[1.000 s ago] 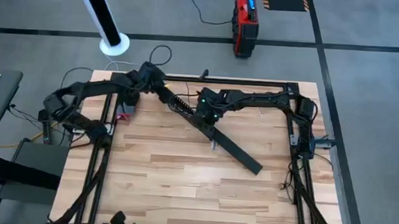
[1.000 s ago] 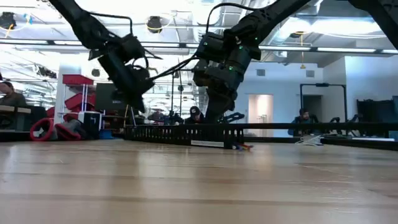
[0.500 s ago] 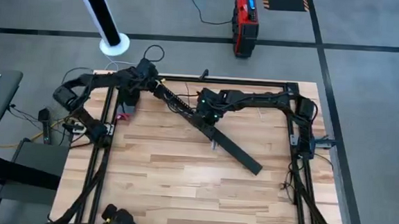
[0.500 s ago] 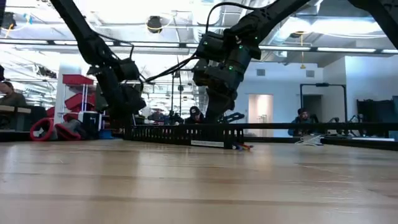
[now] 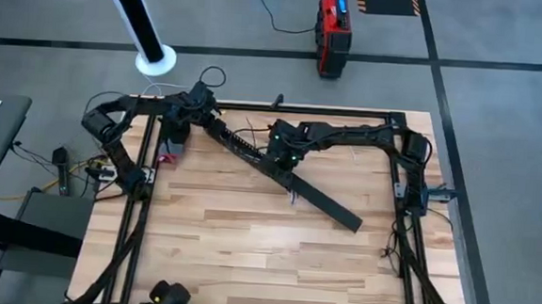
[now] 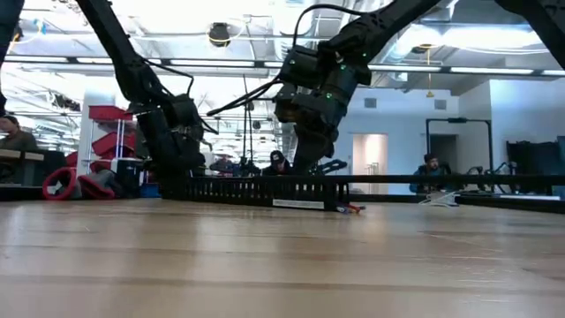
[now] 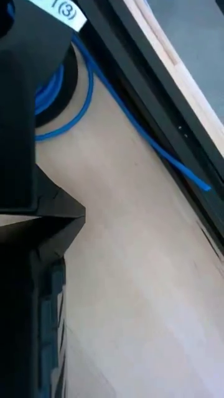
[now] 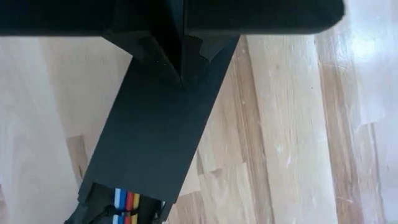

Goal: Ziptie cables
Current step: Close the black cable duct

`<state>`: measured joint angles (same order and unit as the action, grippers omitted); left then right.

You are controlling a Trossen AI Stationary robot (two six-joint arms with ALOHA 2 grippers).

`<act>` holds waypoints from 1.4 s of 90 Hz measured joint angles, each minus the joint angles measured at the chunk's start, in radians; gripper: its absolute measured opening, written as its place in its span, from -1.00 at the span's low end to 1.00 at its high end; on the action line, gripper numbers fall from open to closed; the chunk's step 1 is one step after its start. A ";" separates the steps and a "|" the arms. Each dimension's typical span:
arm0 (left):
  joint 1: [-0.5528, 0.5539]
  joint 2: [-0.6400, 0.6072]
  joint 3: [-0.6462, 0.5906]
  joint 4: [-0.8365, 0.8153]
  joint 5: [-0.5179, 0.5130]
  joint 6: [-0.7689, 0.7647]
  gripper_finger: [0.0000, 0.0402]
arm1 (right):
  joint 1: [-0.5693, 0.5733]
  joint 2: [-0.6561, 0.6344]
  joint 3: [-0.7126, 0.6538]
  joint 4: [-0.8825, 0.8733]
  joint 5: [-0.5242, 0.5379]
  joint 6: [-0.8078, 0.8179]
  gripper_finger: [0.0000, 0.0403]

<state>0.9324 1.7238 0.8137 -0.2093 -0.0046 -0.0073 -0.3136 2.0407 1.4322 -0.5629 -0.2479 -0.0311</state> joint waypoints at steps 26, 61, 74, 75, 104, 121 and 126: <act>-0.026 0.004 -0.001 0.003 0.001 -0.001 -1.00 | -0.016 0.003 -0.001 0.006 -0.046 -0.001 -1.00; -0.046 0.002 -0.046 0.061 0.032 -0.026 -1.00 | 0.003 -0.043 -0.002 -0.033 -0.048 0.009 -1.00; -0.053 0.002 -0.046 0.060 0.053 -0.032 -1.00 | 0.023 -0.087 0.003 -0.039 0.020 0.054 -1.00; -0.055 0.002 -0.046 0.060 0.054 -0.032 -1.00 | 0.024 -0.091 0.003 -0.042 0.025 0.056 -1.00; -0.118 0.000 -0.049 0.059 0.170 -0.044 -1.00 | 0.094 -0.154 0.007 -0.186 0.186 0.226 -1.00; -0.171 0.001 -0.050 0.052 0.243 -0.066 -1.00 | 0.176 -0.155 -0.003 -0.245 0.245 0.378 -1.00; -0.186 0.001 -0.050 0.051 0.245 -0.070 -1.00 | 0.205 -0.155 -0.003 -0.252 0.252 0.428 -1.00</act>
<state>0.7464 1.7252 0.7635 -0.1585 0.2405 -0.0769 -0.1084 1.8858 1.4296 -0.8151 0.0041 0.3971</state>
